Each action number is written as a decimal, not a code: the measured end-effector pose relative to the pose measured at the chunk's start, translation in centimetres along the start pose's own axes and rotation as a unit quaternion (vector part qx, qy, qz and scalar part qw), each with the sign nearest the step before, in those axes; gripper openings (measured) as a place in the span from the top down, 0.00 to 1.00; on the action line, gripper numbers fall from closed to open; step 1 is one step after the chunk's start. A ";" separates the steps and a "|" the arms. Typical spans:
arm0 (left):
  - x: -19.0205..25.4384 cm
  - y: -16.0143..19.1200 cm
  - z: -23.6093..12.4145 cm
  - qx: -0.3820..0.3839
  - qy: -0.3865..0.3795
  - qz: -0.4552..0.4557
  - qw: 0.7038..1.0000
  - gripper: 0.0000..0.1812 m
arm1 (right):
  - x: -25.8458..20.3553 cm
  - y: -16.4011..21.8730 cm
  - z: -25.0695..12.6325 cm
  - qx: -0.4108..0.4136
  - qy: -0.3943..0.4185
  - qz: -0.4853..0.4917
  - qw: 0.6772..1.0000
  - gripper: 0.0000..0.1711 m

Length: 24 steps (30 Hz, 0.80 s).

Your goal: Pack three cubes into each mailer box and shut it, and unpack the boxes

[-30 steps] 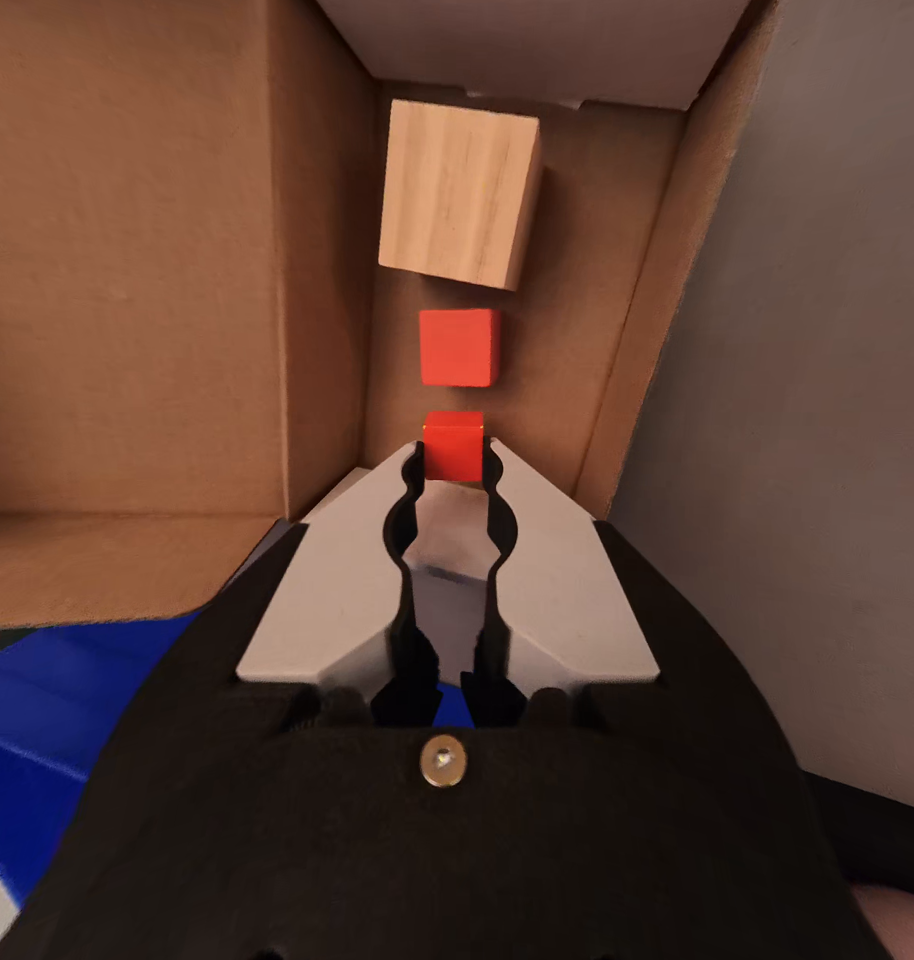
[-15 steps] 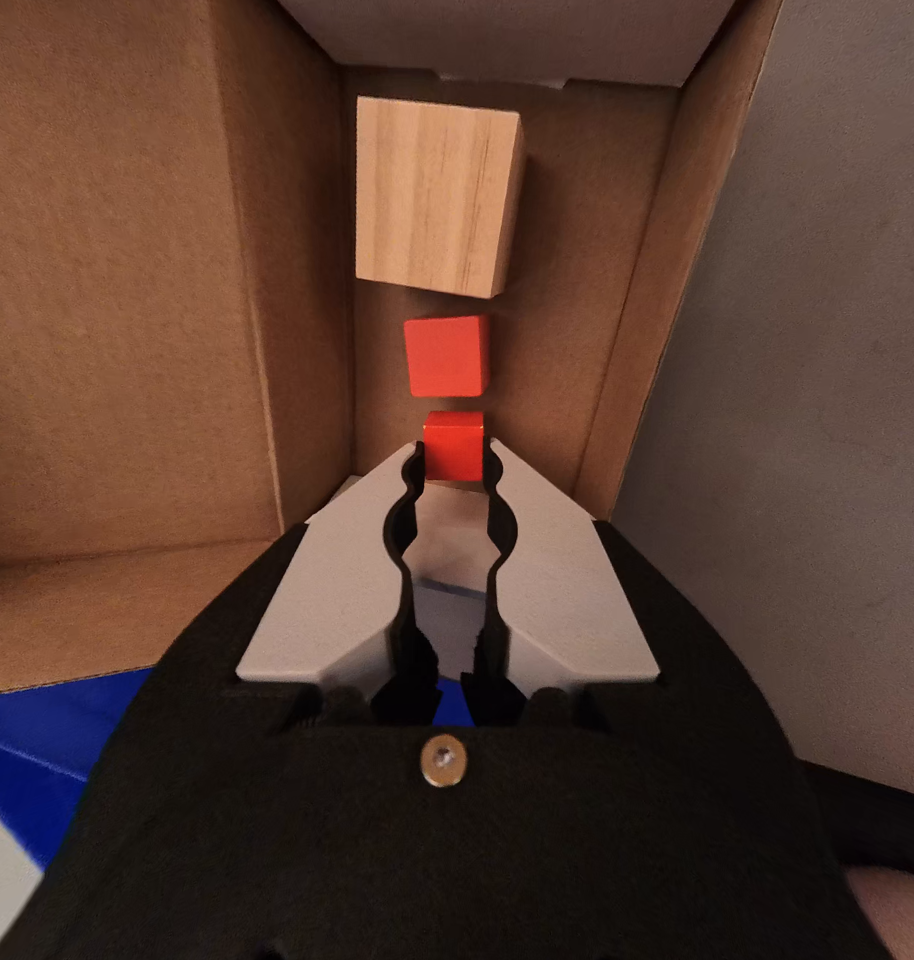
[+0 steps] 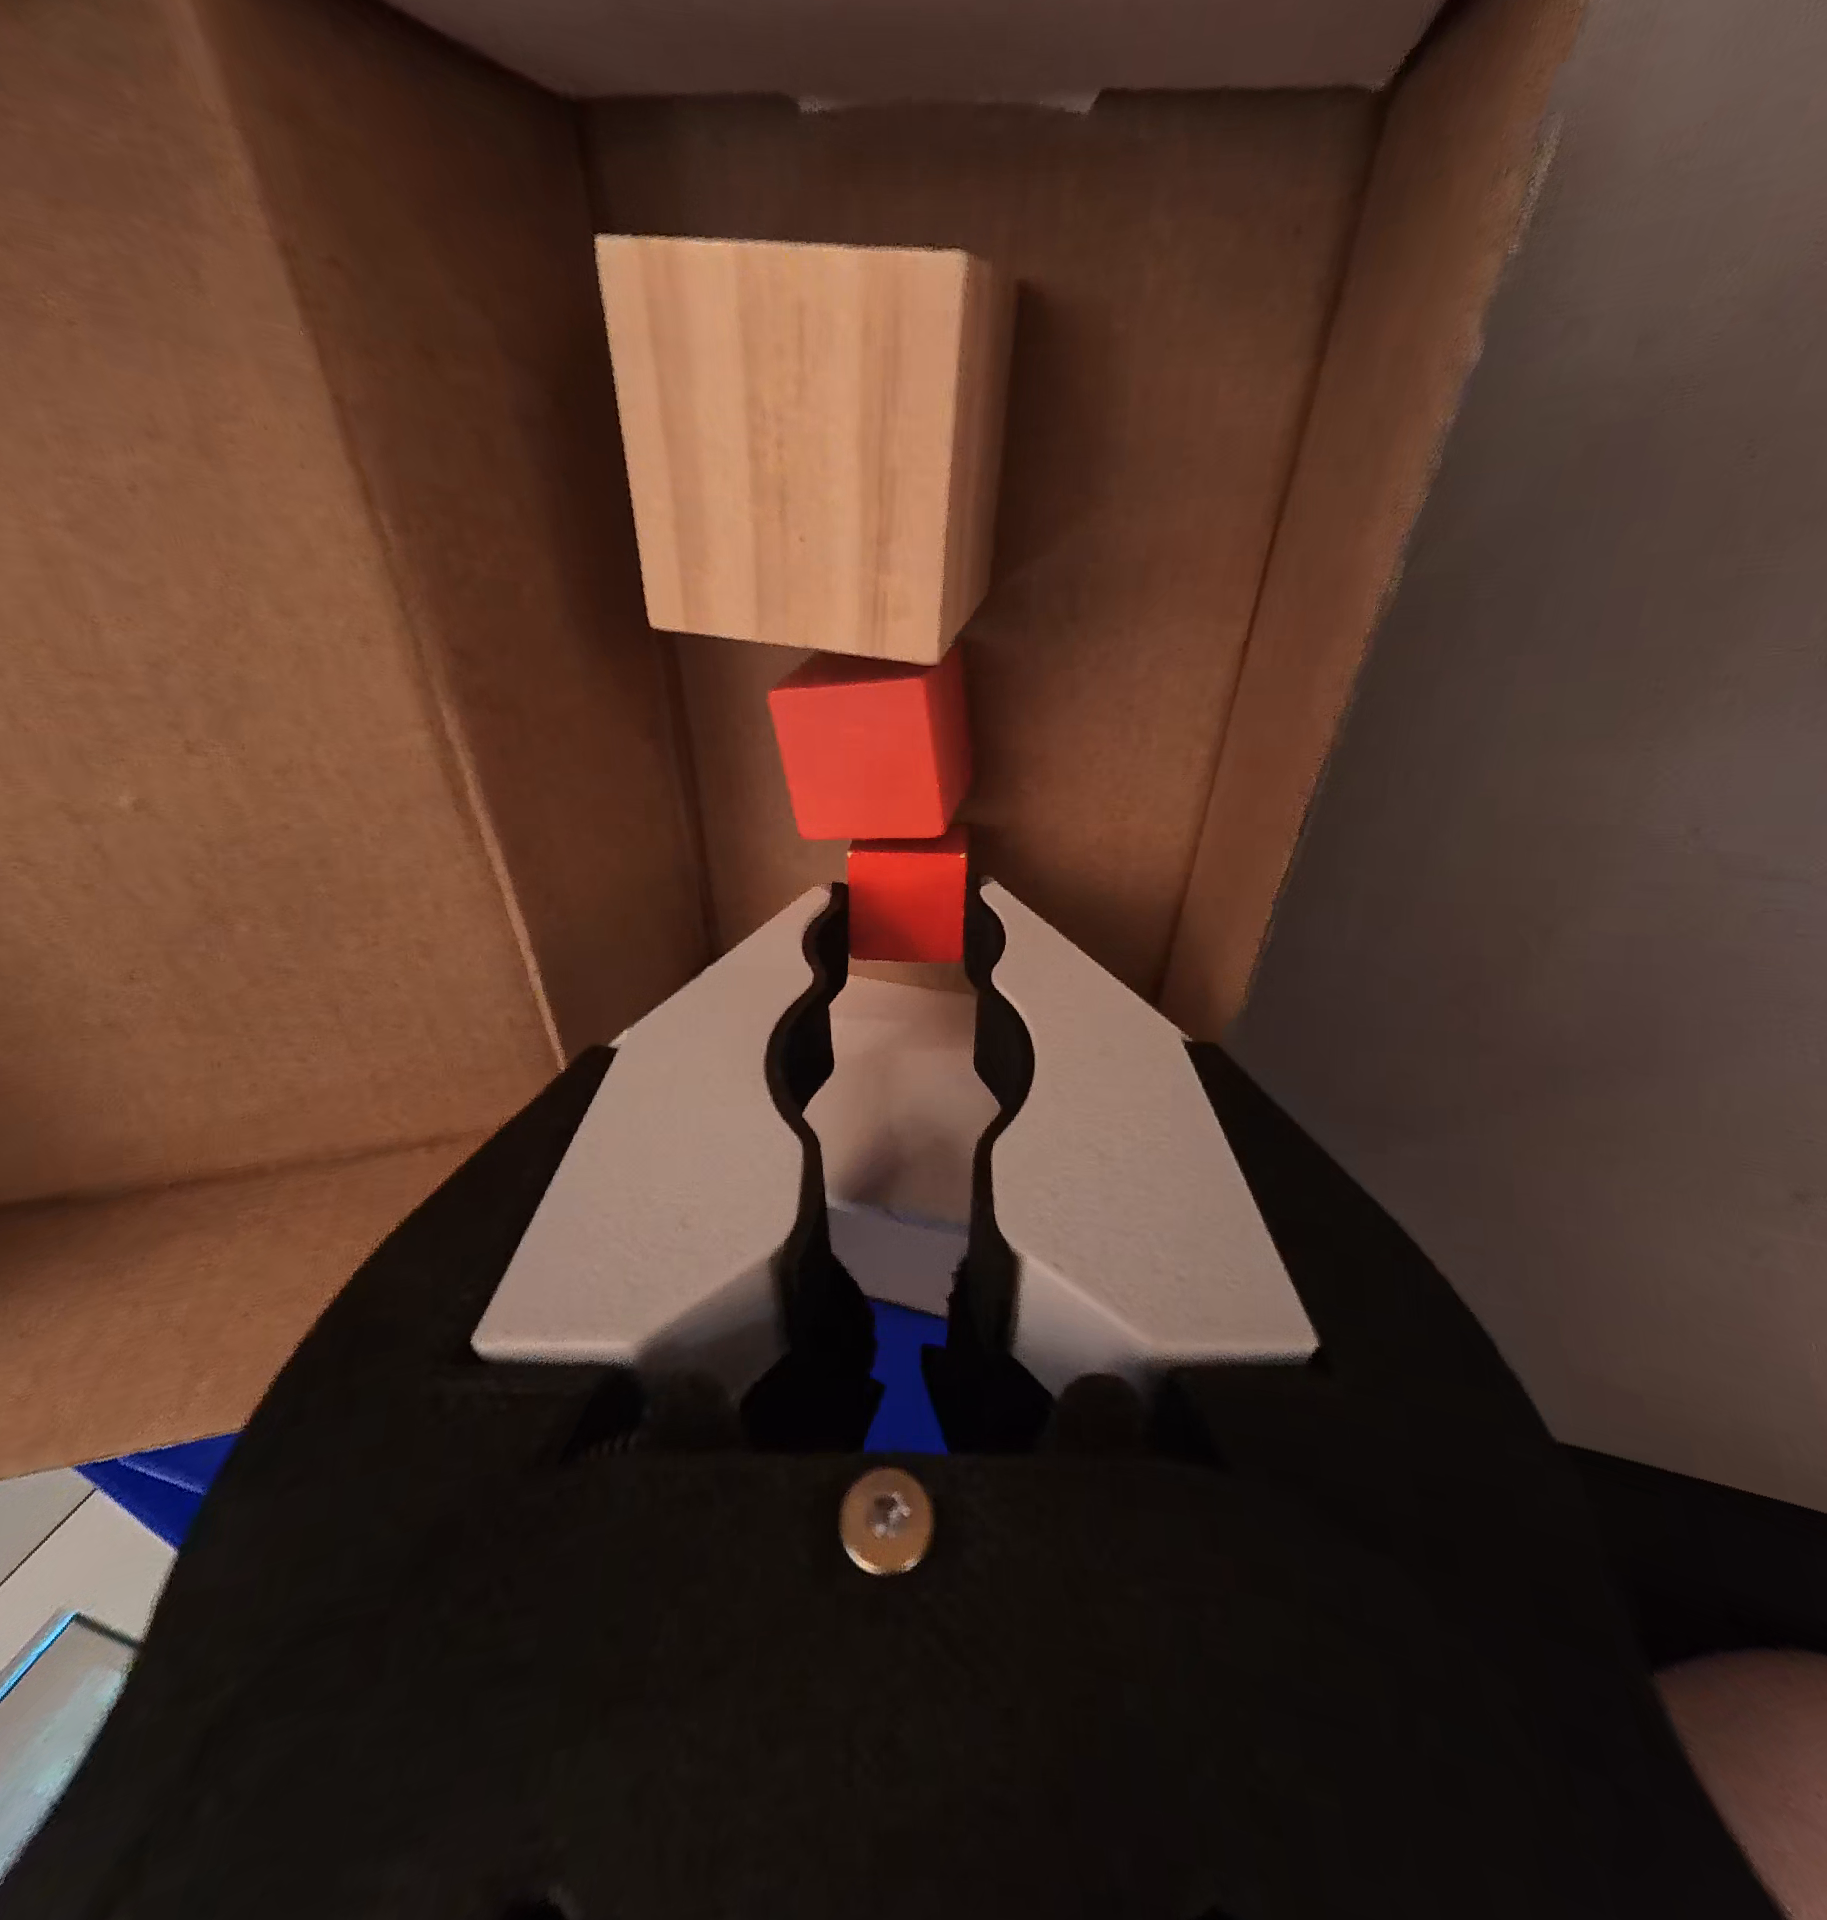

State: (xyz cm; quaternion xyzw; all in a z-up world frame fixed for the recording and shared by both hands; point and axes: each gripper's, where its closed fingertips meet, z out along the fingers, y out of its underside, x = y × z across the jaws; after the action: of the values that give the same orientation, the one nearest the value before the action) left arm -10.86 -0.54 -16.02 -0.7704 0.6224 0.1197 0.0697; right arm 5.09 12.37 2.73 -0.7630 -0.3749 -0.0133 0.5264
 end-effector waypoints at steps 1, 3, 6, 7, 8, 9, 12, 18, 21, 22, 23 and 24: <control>0.0 0.1 0.0 -0.002 -0.001 -0.001 1.000 0.89 | 0.0 0.0 0.0 0.000 0.000 0.000 1.000 0.48; -0.2 0.2 0.0 -0.003 -0.005 -0.005 1.000 0.88 | 0.0 0.0 0.0 0.000 -0.001 0.000 1.000 0.48; -0.8 0.3 -0.1 0.000 -0.019 -0.017 1.000 0.82 | 0.0 0.0 0.0 0.001 0.000 0.002 1.000 0.48; -0.8 0.2 -0.3 0.007 -0.018 -0.022 1.000 0.79 | 0.0 0.0 0.1 0.002 -0.001 0.003 1.000 0.48; -0.8 -0.1 -0.6 0.022 -0.016 -0.026 0.999 0.78 | -0.1 0.0 0.1 0.003 -0.003 0.005 1.000 0.48; -0.9 -0.5 -1.1 0.048 -0.013 -0.035 0.998 0.78 | -0.2 0.0 0.2 0.005 -0.006 0.009 1.000 0.48; -2.3 -0.5 -4.3 0.132 -0.017 -0.084 0.987 0.73 | -0.5 -0.1 0.5 0.020 -0.015 0.025 0.999 0.48; -9.6 2.0 -14.2 0.391 -0.053 -0.308 0.866 0.72 | -0.6 -1.3 1.2 0.105 -0.064 0.175 0.977 0.53; -12.7 4.8 -14.0 0.430 -0.046 -0.415 0.800 0.78 | -1.5 -1.6 1.4 0.135 -0.109 0.269 0.947 0.57; -13.8 5.9 -13.4 0.430 -0.067 -0.441 0.785 0.80 | -2.2 -1.4 1.6 0.130 -0.129 0.291 0.939 0.58; -14.6 6.7 -12.9 0.428 -0.086 -0.456 0.776 0.81 | -3.0 -1.1 1.9 0.122 -0.149 0.304 0.933 0.59; -14.9 7.0 -12.3 0.423 -0.093 -0.462 0.774 0.80 | -3.6 -0.5 2.4 0.108 -0.161 0.309 0.931 0.60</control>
State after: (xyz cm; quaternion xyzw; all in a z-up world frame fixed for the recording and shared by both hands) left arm -19.46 8.84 0.16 -0.8430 0.1702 -0.1308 0.4932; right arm 1.33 12.39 0.61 -0.7718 -0.1992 0.3132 0.5162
